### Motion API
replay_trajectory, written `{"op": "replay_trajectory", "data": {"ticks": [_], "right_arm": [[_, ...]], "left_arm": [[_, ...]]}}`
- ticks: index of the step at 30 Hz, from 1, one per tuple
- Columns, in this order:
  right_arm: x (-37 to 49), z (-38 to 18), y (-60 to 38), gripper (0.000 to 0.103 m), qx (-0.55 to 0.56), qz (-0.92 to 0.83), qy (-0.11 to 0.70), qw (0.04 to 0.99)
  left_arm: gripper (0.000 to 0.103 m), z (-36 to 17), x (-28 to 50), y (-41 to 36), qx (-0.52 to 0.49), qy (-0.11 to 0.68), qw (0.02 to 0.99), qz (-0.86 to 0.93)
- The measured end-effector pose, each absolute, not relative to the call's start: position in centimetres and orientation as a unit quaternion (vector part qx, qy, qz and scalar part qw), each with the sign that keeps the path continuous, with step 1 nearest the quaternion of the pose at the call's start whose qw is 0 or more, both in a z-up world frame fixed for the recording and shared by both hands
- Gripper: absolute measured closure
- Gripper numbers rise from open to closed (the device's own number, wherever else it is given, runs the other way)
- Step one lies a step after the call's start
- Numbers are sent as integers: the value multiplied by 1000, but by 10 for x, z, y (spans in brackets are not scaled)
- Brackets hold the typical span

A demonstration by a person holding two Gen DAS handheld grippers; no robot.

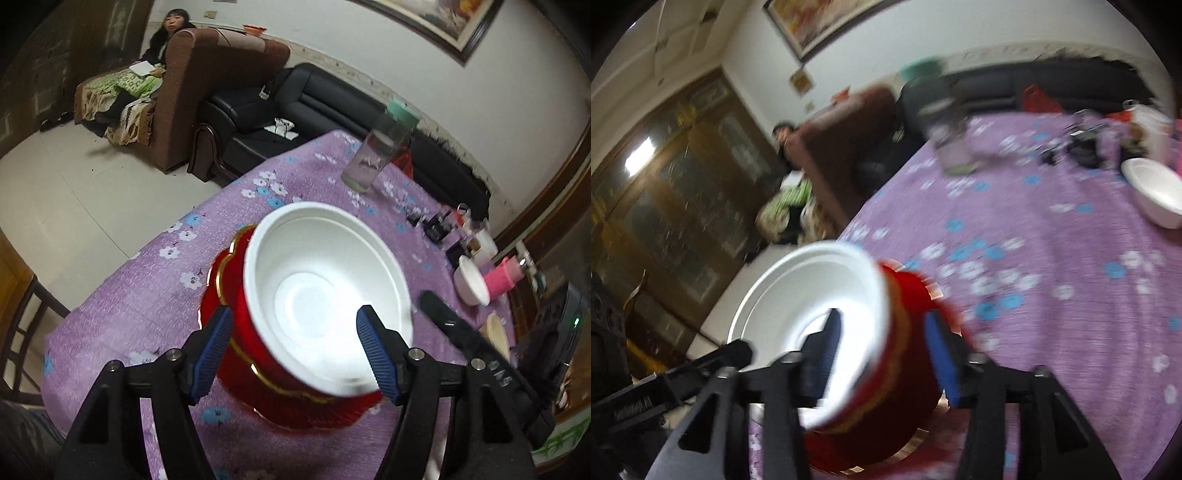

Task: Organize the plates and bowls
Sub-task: 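Carry the white bowl onto the small red plate and lower it, then open both grippers and pull them back from the stack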

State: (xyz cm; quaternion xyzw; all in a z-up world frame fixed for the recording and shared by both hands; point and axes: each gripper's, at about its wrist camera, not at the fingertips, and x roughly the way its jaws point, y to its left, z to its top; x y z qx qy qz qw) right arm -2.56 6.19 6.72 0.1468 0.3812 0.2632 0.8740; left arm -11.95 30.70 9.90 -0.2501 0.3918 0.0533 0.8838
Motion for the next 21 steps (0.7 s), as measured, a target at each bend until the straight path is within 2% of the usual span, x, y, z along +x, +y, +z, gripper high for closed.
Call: {"op": "replay_trajectory", "data": {"ticks": [3, 5, 8, 10, 11, 12, 17, 21], "right_arm": [[3, 91, 23, 37, 186, 232, 380, 876], [35, 122, 6, 37, 216, 234, 388, 865], [52, 190, -17, 37, 240, 264, 352, 865], [31, 215, -33, 28, 240, 270, 314, 878], [16, 214, -38, 16, 237, 268, 301, 884], [0, 208, -42, 10, 230, 263, 289, 891], [-55, 123, -50, 10, 141, 200, 324, 914], [-60, 69, -72, 10, 136, 176, 375, 900]], "left_arm": [[33, 107, -123, 312, -266, 375, 885, 68], [33, 116, -121, 313, -268, 377, 883, 75], [32, 135, -132, 300, -254, 361, 895, 61], [25, 145, -143, 287, -242, 347, 904, 53], [23, 146, -147, 283, -241, 343, 907, 48], [23, 147, -151, 277, -239, 339, 909, 42], [23, 135, -149, 234, -215, 357, 909, 7], [23, 121, -141, 205, -198, 387, 900, -13]]}}
